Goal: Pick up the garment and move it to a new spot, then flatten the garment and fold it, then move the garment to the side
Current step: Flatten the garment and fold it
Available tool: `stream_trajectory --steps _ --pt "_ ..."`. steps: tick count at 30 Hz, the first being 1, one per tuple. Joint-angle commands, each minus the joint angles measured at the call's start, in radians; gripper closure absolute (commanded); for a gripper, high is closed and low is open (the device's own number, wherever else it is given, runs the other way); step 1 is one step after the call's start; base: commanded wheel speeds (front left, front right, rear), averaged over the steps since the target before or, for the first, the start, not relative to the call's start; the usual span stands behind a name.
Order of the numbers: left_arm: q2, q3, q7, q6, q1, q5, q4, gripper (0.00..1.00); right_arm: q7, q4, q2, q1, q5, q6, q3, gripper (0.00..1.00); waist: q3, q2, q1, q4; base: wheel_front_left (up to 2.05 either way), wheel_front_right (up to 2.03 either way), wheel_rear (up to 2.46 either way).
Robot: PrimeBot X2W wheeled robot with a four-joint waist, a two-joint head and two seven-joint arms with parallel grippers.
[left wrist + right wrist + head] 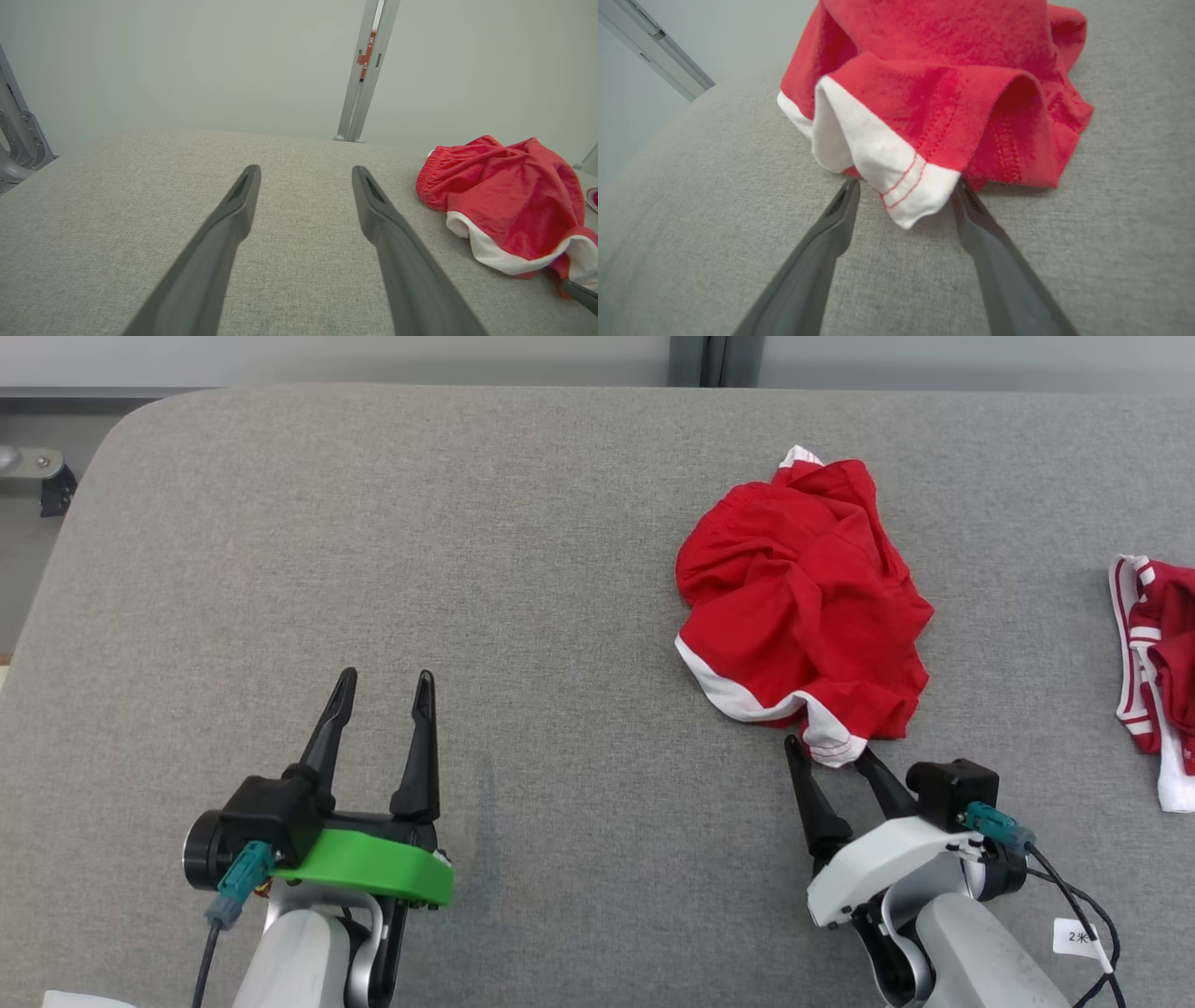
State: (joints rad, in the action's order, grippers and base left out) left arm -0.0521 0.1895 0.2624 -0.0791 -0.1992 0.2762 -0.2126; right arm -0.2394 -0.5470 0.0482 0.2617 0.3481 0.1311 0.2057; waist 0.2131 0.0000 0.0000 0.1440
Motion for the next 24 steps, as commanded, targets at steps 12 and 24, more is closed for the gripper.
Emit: stream_trajectory --steps 12,24 --pt "0.0 -0.004 0.003 -0.002 0.011 -0.008 -0.016 0.0 -0.025 0.067 0.056 -0.024 -0.119 -0.001 -0.107 1.0 -0.033 0.0 0.0 -0.094 0.0 0.0 0.0" --pt "0.0 0.056 0.003 -0.014 -0.039 -0.002 -0.041 0.0 0.041 0.089 0.072 -0.056 -0.203 -0.001 -0.347 1.0 -0.001 0.0 0.0 -0.183 0.0 0.0 0.0"
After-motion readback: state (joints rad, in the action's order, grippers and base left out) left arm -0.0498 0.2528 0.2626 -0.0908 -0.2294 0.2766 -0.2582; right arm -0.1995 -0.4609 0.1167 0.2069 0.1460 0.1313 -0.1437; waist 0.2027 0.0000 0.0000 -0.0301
